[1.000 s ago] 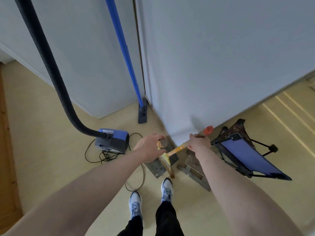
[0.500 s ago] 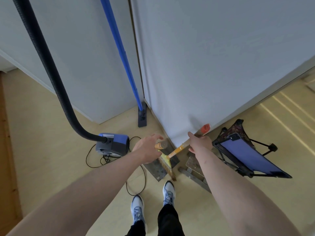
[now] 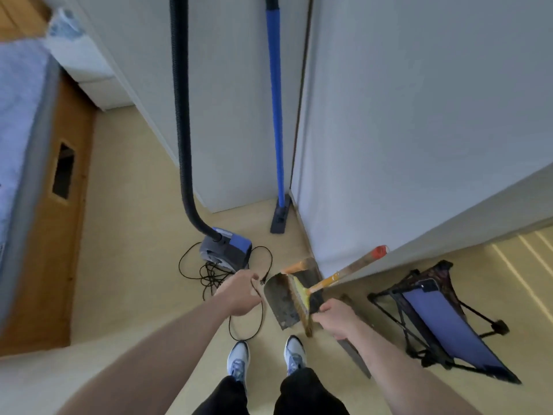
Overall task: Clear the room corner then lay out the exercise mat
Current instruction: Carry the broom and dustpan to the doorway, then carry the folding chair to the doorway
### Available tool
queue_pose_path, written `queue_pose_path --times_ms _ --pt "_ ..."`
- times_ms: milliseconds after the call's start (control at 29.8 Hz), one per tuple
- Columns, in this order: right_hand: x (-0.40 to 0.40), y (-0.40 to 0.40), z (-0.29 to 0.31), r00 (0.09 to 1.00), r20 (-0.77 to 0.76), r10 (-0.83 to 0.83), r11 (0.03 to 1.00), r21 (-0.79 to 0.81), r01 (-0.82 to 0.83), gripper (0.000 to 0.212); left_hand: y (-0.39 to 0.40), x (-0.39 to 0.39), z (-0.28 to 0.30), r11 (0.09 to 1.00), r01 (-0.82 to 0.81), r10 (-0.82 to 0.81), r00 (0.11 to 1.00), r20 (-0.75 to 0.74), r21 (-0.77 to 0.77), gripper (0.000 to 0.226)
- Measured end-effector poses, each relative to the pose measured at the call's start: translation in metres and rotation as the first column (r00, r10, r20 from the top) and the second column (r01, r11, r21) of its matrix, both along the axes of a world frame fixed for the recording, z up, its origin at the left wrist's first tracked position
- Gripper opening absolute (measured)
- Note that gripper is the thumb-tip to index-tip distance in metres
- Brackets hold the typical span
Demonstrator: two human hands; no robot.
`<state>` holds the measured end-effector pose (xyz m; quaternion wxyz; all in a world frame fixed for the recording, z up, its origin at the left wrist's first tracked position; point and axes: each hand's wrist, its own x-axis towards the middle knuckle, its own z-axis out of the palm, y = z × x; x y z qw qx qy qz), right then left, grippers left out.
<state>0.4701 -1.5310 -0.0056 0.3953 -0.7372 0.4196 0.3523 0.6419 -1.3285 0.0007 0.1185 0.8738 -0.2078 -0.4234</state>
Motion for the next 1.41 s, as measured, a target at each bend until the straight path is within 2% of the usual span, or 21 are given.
queue_pose_path --times_ms 101,268,402,470,503,537,704,838,906,1040,1174,1241,1409 --pt "0.017 0.015 0.008 0.952 0.027 0.304 0.952 0.04 -0.305 0.04 0.049 -0.018 0.009 0.976 -0.205 0.202 0.978 0.042 0.07 0.059" --pt "0.055 0.047 0.032 0.854 0.081 0.514 0.857 -0.012 -0.515 0.049 0.112 -0.05 0.025 0.917 -0.382 0.374 0.923 0.087 0.115 0.061" --pt "0.089 0.105 0.05 0.736 0.142 0.662 0.748 -0.068 -0.66 0.045 0.177 -0.075 0.048 0.829 -0.555 0.541 0.827 0.15 0.072 0.057" --pt "0.102 0.145 0.064 0.657 0.171 0.735 0.676 -0.103 -0.73 0.044 0.215 -0.091 0.06 0.765 -0.643 0.628 0.757 0.183 0.038 0.056" --pt "0.111 0.18 0.074 0.585 0.203 0.785 0.613 -0.124 -0.78 0.044 0.249 -0.106 0.07 0.701 -0.713 0.696 0.688 0.204 0.011 0.056" --pt "0.115 0.188 0.081 0.567 0.214 0.795 0.598 -0.129 -0.791 0.043 0.257 -0.109 0.071 0.69 -0.724 0.707 0.673 0.218 -0.001 0.056" --pt "0.12 0.317 0.107 0.371 0.271 0.888 0.428 -0.196 -0.882 0.046 0.371 -0.17 0.089 0.499 -0.864 0.848 0.473 0.238 -0.064 0.055" --pt "0.092 0.459 0.119 0.196 0.308 0.931 0.272 -0.228 -0.935 0.046 0.488 -0.245 0.098 0.337 -0.937 0.922 0.311 0.23 -0.086 0.052" --pt "0.086 0.493 0.128 0.153 0.315 0.937 0.234 -0.24 -0.942 0.048 0.518 -0.259 0.102 0.306 -0.949 0.929 0.281 0.241 -0.072 0.052" --pt "0.051 0.61 0.145 -0.02 0.338 0.941 0.085 -0.294 -0.952 0.047 0.611 -0.323 0.116 0.161 -0.983 0.951 0.132 0.281 -0.084 0.056" --pt "0.034 0.683 0.163 -0.172 0.361 0.917 -0.039 -0.347 -0.937 0.047 0.663 -0.353 0.128 0.056 -0.99 0.959 0.018 0.281 -0.128 0.057" --pt "0.031 0.723 0.17 -0.232 0.357 0.905 -0.096 -0.358 -0.929 0.046 0.69 -0.362 0.132 -0.014 -0.988 0.96 -0.056 0.274 -0.155 0.057" --pt "0.041 0.814 0.179 -0.356 0.378 0.855 -0.207 -0.381 -0.901 0.047 0.755 -0.371 0.135 -0.123 -0.973 0.944 -0.175 0.278 -0.196 0.056"
